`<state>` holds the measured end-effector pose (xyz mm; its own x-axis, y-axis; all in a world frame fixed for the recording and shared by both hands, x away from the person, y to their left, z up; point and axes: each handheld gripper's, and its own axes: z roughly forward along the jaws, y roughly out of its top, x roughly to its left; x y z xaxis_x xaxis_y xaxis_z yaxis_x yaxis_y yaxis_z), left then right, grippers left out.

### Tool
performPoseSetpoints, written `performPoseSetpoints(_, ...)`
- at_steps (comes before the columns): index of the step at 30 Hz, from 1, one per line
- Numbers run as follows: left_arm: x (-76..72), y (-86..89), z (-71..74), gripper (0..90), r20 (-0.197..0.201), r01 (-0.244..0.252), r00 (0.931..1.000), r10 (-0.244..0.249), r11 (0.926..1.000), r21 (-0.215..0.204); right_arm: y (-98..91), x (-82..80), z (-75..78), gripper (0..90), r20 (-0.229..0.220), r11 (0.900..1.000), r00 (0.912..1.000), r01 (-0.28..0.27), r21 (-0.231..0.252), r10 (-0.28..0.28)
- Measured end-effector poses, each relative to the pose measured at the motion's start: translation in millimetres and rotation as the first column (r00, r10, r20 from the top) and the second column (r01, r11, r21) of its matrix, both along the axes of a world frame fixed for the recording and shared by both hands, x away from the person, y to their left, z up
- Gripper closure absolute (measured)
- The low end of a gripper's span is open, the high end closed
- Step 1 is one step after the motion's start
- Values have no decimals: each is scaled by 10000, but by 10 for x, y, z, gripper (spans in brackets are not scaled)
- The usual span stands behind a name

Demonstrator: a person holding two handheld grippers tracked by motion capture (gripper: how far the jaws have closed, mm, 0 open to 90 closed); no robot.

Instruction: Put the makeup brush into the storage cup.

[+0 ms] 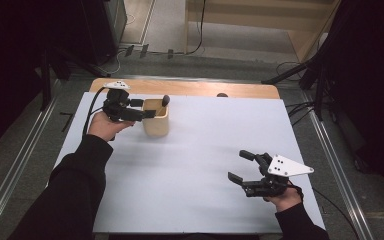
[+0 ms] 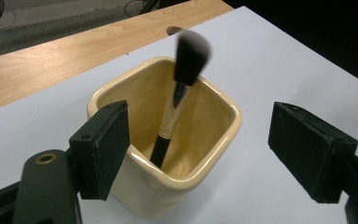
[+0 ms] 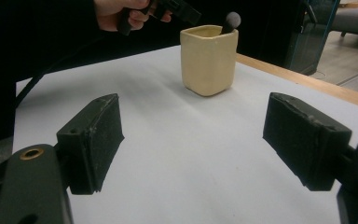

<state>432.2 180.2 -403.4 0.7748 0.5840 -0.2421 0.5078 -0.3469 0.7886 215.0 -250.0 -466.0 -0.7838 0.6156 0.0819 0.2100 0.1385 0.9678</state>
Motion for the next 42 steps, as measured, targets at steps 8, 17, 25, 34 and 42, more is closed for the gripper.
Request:
performPoseSetpoints(8, -152, 89, 42, 227, 378, 71, 9993, -73, 10000, 48, -2, 1, -3, 208, -8, 10000, 10000, 15, -19, -15)
performPoseSetpoints(17, -311, 216, 37, 226, 131, 266, 9996, -263, 9993, -272, -8, 9, -10, 208, -39, 10000, 10000, 75, -1, -75)
performPoseSetpoints(25, -508, 260, 7, 219, 448, 530, 9976, -523, 9985, -129, -7, 6, -8, 208, -27, 10000, 10000, 85, -31, -85)
performPoseSetpoints(34, -698, 281, -55, 182, 654, 820, 9945, -815, 9966, -57, -20, 4, -3, 208, 14, 9999, 9999, 160, -39, -160)
performPoseSetpoints(42, -901, 296, -64, 182, 1000, 933, 9906, -937, 9956, 83, -26, -6, -1, 208, 33, 9997, 9997, 233, -40, -233)
